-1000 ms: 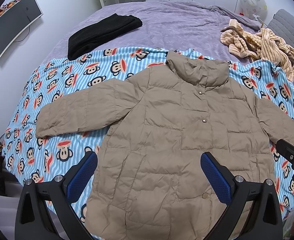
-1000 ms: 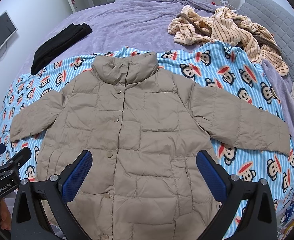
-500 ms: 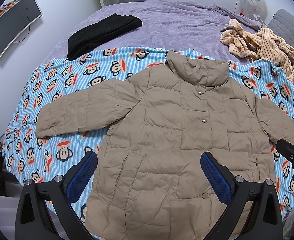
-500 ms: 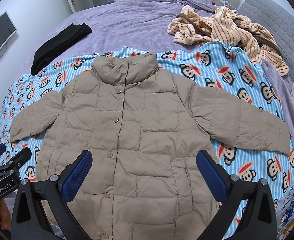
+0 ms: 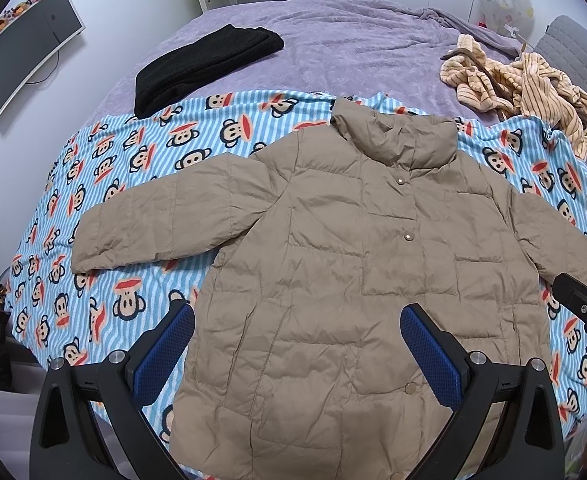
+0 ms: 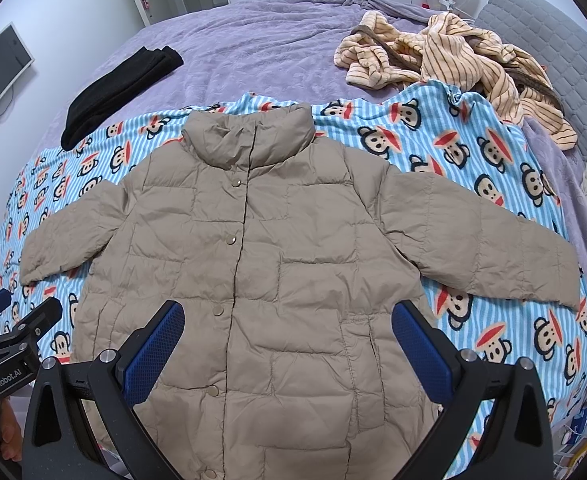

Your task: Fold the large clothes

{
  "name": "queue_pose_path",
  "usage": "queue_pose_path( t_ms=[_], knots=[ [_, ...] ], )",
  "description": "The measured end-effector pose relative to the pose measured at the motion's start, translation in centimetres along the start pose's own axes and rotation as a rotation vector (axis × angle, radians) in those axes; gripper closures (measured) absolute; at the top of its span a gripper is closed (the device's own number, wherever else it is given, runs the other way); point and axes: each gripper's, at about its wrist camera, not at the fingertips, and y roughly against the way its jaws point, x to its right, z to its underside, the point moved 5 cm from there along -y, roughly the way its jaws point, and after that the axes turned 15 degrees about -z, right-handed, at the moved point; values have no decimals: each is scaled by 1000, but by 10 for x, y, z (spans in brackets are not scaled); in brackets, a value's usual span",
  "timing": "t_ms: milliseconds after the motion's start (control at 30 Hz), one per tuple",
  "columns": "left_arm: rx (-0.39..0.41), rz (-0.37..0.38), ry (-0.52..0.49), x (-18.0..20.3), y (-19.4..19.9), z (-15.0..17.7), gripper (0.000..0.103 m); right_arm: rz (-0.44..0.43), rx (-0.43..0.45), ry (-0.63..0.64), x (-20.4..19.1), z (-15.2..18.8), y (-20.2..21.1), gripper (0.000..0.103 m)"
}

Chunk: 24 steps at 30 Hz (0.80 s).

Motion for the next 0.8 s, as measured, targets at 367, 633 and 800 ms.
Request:
queue_pose_path(
  t_ms=[367, 633, 800],
  knots=[
    [-3, -12, 1, 3, 5, 3, 0, -4, 2, 1, 0, 0, 1, 0],
    [-4, -12, 3, 2, 7, 3, 0, -5, 3, 6, -2, -1, 1, 0],
    [-13, -11, 7, 0, 8, 5, 0, -5, 3, 5, -4, -1, 1, 0]
  ],
)
